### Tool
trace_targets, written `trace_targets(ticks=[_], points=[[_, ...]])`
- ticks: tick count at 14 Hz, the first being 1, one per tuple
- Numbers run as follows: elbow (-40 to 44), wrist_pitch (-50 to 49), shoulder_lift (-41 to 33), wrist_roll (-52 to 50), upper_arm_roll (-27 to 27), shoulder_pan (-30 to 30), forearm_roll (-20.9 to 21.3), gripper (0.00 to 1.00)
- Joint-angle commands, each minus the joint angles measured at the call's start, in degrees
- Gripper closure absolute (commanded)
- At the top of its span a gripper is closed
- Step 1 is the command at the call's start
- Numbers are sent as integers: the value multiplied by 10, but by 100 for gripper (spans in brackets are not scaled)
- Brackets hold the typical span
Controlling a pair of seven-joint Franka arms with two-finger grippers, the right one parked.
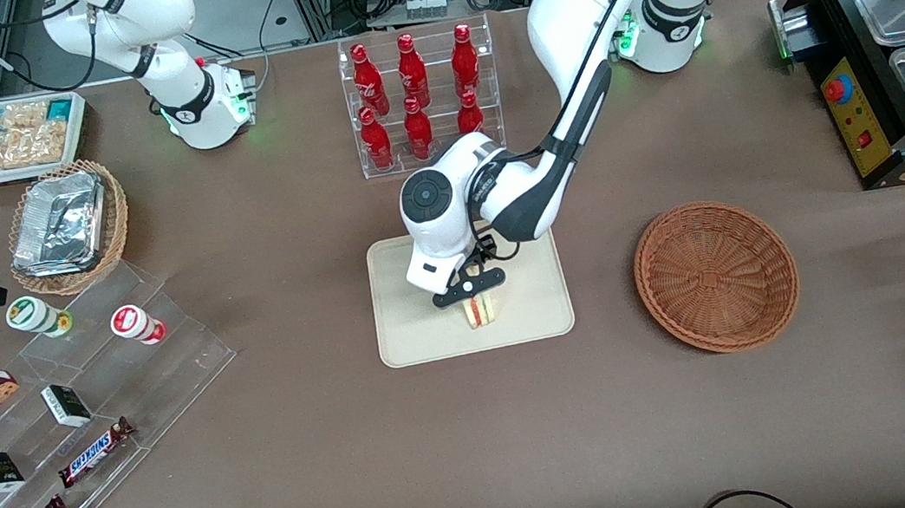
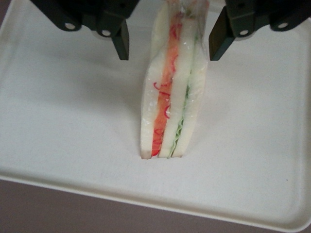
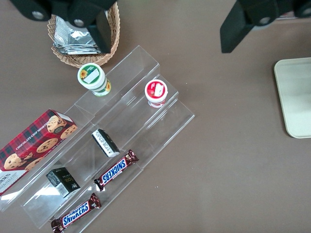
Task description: Place sandwich from basket to tray
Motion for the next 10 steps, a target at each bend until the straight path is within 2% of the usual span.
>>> trace_targets(ticks=[1,5,10], points=[[15,-39,-40,-12,5,-3,9,0],[27,-103,-83,-2,5,16,6,0],[22,-144,-132,82,15,64,13,0]])
